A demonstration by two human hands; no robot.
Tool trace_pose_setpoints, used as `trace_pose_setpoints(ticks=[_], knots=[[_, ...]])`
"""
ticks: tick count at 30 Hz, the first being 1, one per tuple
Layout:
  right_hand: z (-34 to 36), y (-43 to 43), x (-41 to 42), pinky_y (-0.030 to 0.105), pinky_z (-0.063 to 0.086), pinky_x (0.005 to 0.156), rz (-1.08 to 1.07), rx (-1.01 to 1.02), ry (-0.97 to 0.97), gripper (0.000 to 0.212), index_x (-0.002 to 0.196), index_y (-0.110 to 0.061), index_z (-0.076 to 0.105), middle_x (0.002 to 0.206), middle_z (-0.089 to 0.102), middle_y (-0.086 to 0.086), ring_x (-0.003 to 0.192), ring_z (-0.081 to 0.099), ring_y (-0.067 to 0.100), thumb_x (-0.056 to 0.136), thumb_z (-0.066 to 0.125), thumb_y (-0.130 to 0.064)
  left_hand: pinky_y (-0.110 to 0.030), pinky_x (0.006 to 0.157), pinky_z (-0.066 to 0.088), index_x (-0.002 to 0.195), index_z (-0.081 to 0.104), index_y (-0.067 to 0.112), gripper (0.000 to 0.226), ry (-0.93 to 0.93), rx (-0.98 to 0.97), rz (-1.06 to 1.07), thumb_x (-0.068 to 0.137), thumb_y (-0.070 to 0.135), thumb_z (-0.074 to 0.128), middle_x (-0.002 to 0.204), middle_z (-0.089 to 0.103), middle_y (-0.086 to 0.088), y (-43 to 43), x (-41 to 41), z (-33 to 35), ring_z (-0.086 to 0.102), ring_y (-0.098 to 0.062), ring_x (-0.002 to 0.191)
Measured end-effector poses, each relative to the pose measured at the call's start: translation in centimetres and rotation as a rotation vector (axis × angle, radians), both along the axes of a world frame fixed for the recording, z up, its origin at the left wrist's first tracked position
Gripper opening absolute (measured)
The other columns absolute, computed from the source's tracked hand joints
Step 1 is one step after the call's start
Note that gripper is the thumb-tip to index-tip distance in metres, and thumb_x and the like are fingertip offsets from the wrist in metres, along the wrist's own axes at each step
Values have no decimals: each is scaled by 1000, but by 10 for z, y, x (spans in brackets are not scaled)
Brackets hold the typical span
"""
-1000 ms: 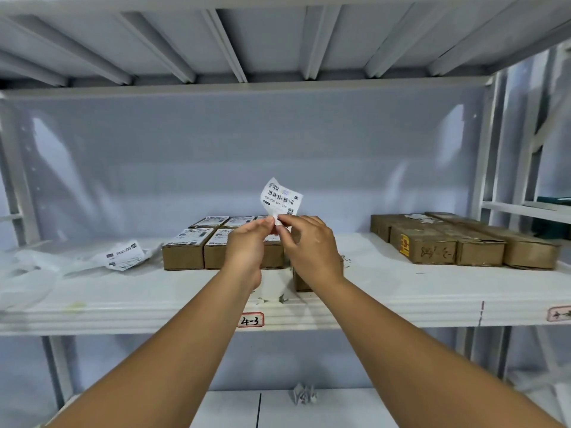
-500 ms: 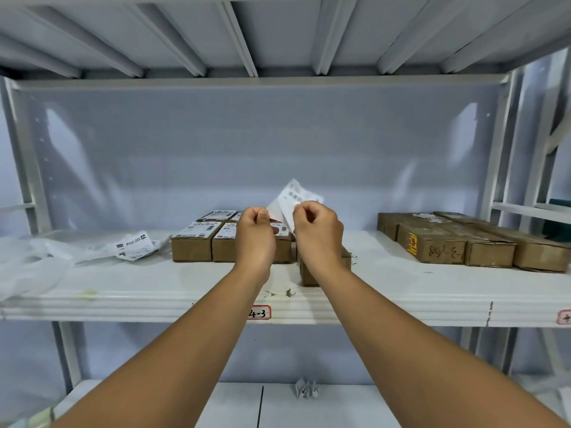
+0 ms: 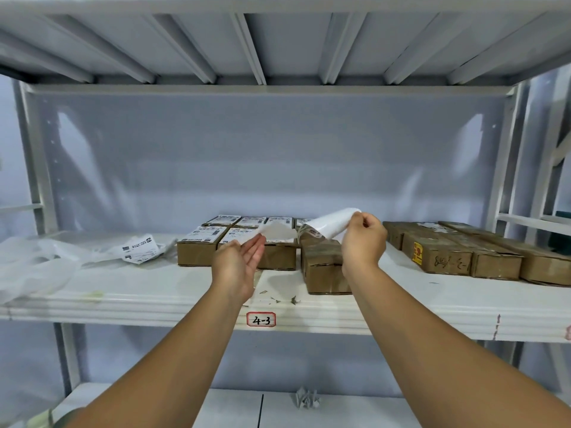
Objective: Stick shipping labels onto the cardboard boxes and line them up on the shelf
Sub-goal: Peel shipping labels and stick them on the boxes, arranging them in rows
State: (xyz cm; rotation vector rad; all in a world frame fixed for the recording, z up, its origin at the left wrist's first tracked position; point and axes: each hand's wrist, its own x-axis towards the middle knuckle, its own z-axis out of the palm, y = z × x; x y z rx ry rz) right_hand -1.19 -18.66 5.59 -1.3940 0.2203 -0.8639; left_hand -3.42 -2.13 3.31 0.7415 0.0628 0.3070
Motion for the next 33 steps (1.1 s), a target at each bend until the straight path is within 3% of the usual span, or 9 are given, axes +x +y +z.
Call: trace_pose_setpoints(ticks=[2,6,8,12,16,21,25,30,33], knots=[[1,-1,0,30,40,60,-6,68,-47,25,79,-16,55,65,53,-2,60,53,20,99,41,-24,-33,82,52,114,39,5,21,-7,8,38,101,3,22,103,61,-23,3,0,-1,65,-29,87],[11,3,-9,31,53,58,52,273,-172,19,97,-14,50,65,55,-4,52,62,20,103,33,-20,-16,47,50,100,44,12,17,38,-11,146,100,5,28,90,60,-9,14,0,-4,67,-16,57],[15,6,-9,26,56,61,71,252,-225,19,102,-12,48,76,56,-6,61,67,18,104,30,-19,-14,43,48,92,46,13,20,9,-67,162,100,3,30,93,57,-10,21,3,-4,66,-13,50],[11,23,-6,27,53,71,64,-138,-254,17,94,-14,47,79,56,-8,78,64,14,102,34,-19,-18,58,56,89,43,7,16,-98,54,189,100,1,34,95,52,-9,29,6,-5,68,-23,74],[1,54,-10,14,37,56,117,-515,-243,11,92,-18,49,83,57,-3,72,52,11,100,42,-22,-16,68,56,83,43,7,19,-91,204,277,100,4,35,107,57,-22,41,10,-6,66,-21,86],[-8,105,-13,30,42,73,183,-706,-266,15,101,-14,59,104,59,0,89,54,14,97,46,-20,-17,71,55,96,48,3,10,-38,275,398,99,7,40,101,60,-17,73,14,-12,66,-22,94],[-10,144,-8,25,35,73,283,-763,-248,17,106,-15,61,108,56,0,94,53,15,97,47,-21,-27,82,47,83,61,13,16,23,680,645,94,19,52,85,66,1,105,10,-19,64,-19,91],[-17,191,-5,22,35,83,377,-804,-231,30,124,-20,59,122,53,2,109,52,18,97,47,-25,-20,90,37,126,53,8,31,28,1085,909,95,12,50,127,53,-4,156,2,-24,54,-17,111],[-22,215,-2,23,34,89,467,-838,-241,33,129,-21,56,126,50,6,115,49,20,98,46,-24,-27,112,21,145,28,6,52,96,1319,964,95,2,41,156,14,-12,196,0,-31,23,-28,141]])
